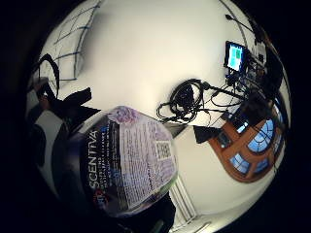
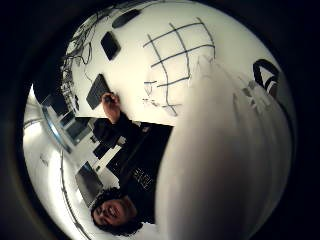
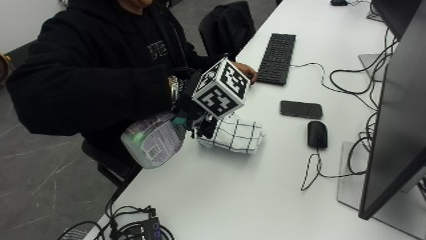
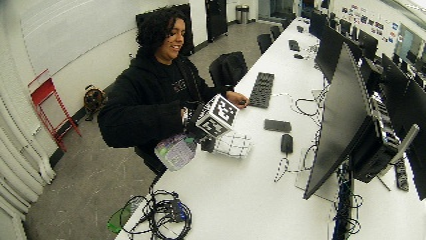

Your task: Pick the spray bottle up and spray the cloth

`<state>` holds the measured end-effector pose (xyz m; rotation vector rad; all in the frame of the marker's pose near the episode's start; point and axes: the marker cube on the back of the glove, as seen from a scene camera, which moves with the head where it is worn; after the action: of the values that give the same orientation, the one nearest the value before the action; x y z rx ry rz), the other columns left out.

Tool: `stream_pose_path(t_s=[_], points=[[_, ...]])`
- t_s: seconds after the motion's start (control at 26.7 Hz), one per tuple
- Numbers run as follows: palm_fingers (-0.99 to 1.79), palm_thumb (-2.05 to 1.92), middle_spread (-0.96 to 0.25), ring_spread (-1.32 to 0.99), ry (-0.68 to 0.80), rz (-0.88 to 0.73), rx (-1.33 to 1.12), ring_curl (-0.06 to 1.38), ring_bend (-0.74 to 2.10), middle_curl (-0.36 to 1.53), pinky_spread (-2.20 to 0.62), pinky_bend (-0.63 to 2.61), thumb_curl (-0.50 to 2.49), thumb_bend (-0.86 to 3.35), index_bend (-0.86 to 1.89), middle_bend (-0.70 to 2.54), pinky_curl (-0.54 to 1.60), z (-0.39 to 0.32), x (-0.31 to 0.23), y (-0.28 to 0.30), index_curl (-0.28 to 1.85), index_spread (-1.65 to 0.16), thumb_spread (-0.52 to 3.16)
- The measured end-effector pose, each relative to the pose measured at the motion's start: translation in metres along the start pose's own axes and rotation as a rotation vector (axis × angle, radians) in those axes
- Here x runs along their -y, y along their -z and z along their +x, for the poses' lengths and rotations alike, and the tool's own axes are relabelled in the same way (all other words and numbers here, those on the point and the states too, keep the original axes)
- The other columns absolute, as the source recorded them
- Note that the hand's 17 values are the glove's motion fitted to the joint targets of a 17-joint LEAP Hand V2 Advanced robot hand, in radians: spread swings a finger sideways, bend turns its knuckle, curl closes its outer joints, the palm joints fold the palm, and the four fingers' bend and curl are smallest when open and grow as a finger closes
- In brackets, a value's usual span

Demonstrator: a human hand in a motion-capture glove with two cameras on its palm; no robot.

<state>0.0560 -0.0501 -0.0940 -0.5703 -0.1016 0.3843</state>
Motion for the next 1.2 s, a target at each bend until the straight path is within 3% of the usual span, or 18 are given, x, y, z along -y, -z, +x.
stream_pose_path(t_s=[0.52, 0.71, 0.97, 1.2], points=[[1.36, 0.96, -0.20, -0.22, -0.021, -0.284, -0.302, 0.47, 0.74, 0.52, -0.30, 0.44, 0.75, -0.03, 0.21, 0.53, 0.39, -0.032, 0.036, -0.041, 0.55, -0.29, 0.34], [1.36, 0.96, -0.20, -0.22, -0.024, -0.313, -0.340, 0.47, 0.74, 0.52, -0.30, 0.44, 0.76, -0.03, 0.21, 0.53, 0.39, -0.035, 0.045, -0.049, 0.55, -0.29, 0.34], [1.36, 0.96, -0.20, -0.22, 0.051, -0.169, -0.292, 0.47, 0.73, 0.52, -0.30, 0.43, 0.76, -0.03, 0.20, 0.53, 0.39, -0.058, 0.039, -0.012, 0.56, -0.29, 0.34], [1.36, 0.96, -0.20, -0.22, 0.271, 0.147, -0.045, 0.47, 0.73, 0.52, -0.30, 0.43, 0.77, -0.03, 0.20, 0.52, 0.39, -0.110, 0.041, 0.047, 0.56, -0.29, 0.34]])
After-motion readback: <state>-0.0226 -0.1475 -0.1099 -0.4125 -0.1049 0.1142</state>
